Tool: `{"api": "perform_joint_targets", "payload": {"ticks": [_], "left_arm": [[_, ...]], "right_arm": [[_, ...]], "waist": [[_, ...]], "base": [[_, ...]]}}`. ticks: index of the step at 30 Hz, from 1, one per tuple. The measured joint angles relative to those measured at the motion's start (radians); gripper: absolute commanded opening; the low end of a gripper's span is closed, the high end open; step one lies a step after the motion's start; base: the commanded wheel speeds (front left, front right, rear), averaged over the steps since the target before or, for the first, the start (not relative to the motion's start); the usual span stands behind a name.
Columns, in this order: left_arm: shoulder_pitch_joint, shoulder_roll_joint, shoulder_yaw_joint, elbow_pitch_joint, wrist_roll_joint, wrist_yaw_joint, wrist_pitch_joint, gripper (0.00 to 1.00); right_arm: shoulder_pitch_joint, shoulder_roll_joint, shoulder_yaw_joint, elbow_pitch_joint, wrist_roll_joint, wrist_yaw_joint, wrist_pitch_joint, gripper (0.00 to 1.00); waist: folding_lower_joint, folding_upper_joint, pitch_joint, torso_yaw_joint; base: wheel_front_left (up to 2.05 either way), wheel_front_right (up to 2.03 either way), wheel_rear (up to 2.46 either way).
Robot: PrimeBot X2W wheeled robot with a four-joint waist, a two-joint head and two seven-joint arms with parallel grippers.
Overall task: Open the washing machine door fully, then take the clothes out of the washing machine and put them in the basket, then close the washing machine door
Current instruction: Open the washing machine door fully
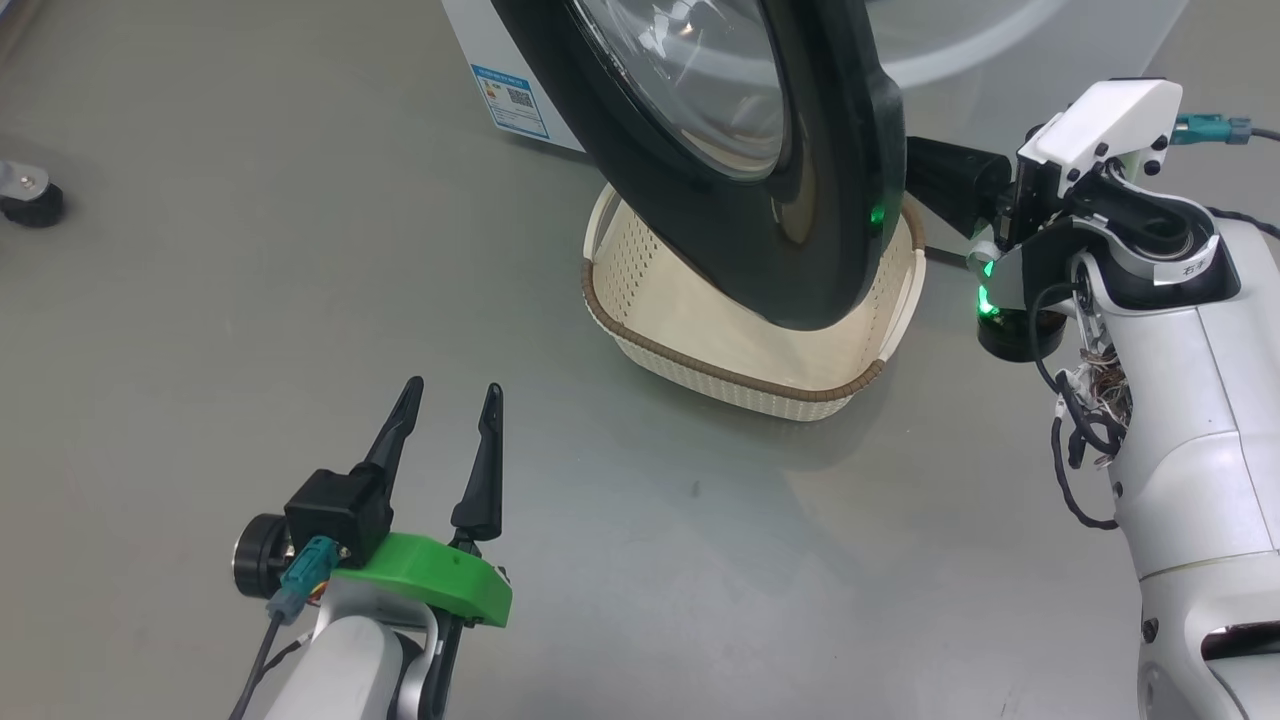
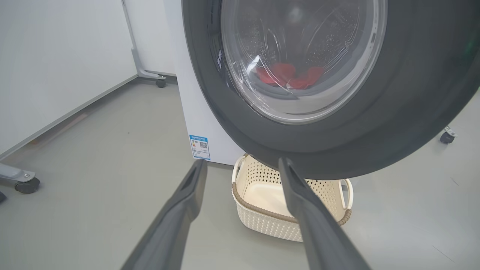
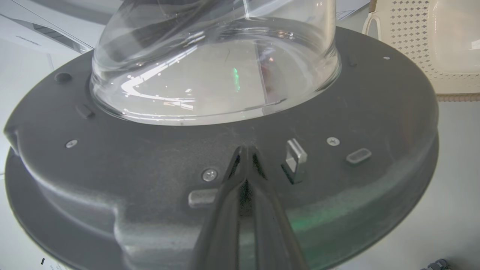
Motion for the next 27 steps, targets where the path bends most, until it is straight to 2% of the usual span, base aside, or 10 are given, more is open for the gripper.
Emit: {"api": "perform_joint_targets", "payload": {"ticks": [14, 20, 27], "left_arm": [[0.015, 0.000, -0.027, 0.002, 0.000, 0.000, 0.000, 1.00], [0.031, 0.001, -0.026, 0.003, 0.000, 0.000, 0.000, 1.00], [0.033, 0.001, -0.035, 0.002, 0.000, 0.000, 0.000, 1.00]], "right_arm": [[0.096, 0.008, 0.071, -0.054, 0.049, 0.000, 0.031, 0.00], [0.128, 0.008, 0.164, -0.105, 0.161, 0.000, 0.039, 0.00], [0.147, 0.008, 0.260, -0.151, 0.237, -0.001, 0.024, 0.00]], "waist": [[0.0000, 0.0000, -0.024, 0.033], [0.0000, 0.0000, -0.031, 0.045], [0.0000, 0.0000, -0.034, 0.056]], "base": [[0.00, 0.00, 0.00], [0.00, 0.00, 0.00], [0.00, 0.00, 0.00]]}}
